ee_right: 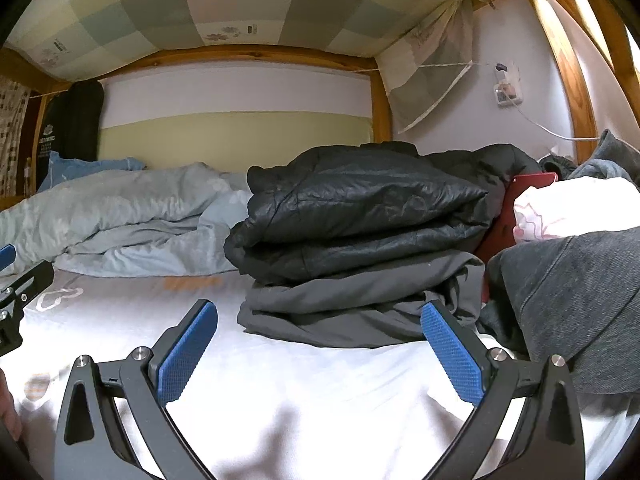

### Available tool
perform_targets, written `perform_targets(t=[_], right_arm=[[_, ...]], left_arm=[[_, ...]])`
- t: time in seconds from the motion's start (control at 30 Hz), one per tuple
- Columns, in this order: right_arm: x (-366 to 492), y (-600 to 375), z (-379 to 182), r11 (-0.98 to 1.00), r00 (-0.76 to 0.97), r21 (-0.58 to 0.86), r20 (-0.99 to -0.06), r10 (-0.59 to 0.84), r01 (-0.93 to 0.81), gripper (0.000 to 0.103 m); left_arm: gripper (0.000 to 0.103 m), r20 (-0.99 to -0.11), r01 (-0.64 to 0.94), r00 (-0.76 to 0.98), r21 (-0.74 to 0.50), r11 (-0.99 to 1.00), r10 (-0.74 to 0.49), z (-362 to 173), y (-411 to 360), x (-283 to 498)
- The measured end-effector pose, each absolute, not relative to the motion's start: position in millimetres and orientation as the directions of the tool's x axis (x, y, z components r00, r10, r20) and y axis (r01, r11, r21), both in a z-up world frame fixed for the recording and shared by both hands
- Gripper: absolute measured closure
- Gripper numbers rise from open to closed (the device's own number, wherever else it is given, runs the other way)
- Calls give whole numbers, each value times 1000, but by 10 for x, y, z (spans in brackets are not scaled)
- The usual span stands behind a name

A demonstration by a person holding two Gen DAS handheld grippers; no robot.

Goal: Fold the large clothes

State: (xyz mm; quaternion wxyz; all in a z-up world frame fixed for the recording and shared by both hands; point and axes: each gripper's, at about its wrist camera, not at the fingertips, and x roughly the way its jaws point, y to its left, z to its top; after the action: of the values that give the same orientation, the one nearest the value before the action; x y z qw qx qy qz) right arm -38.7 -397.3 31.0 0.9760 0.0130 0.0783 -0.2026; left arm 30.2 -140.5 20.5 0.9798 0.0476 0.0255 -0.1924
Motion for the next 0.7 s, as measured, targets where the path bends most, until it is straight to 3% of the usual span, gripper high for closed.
perform_targets(t=[0.7], right_arm=[[-385,-3948,309,918,906,-28,-150,-396,396,0]], left_arm=[[0,-85,391,920,110,914,-383,190,-1477,299]])
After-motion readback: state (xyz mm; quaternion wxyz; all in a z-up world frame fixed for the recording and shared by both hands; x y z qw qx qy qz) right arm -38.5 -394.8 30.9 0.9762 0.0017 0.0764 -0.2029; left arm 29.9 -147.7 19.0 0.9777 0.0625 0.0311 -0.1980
